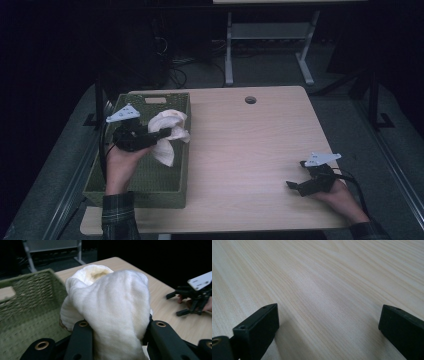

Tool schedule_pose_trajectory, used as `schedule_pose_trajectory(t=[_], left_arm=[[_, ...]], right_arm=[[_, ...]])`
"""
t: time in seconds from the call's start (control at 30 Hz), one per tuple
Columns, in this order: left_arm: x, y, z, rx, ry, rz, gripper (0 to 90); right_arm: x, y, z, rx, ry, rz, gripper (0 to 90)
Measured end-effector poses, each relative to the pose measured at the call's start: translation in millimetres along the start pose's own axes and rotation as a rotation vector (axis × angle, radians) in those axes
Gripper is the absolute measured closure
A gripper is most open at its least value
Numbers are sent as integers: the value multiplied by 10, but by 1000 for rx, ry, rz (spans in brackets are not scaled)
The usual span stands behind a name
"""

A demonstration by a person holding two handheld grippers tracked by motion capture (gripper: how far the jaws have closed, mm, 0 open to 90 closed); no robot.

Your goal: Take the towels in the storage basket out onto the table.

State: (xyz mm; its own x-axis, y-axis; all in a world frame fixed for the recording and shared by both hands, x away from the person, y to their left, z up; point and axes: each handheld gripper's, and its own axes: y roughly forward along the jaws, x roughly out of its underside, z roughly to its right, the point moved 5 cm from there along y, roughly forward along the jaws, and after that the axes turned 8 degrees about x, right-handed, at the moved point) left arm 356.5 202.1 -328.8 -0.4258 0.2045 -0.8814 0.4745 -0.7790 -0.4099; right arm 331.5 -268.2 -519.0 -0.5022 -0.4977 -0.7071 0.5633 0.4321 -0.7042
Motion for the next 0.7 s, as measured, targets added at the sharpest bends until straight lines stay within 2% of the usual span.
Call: schedule_pose_trajectory(t=[0.13, 0.3, 0.7], left_arm=[[-69, 74, 110, 40, 13, 15, 665], [-109, 150, 191, 67, 28, 18, 666], [-189, 452, 421, 120, 62, -4, 668]], right_arm=[[0, 0, 0, 0, 0, 0, 26], [0, 0, 0, 0, 0, 0, 26], [0, 0, 1, 0, -1, 1, 26]])
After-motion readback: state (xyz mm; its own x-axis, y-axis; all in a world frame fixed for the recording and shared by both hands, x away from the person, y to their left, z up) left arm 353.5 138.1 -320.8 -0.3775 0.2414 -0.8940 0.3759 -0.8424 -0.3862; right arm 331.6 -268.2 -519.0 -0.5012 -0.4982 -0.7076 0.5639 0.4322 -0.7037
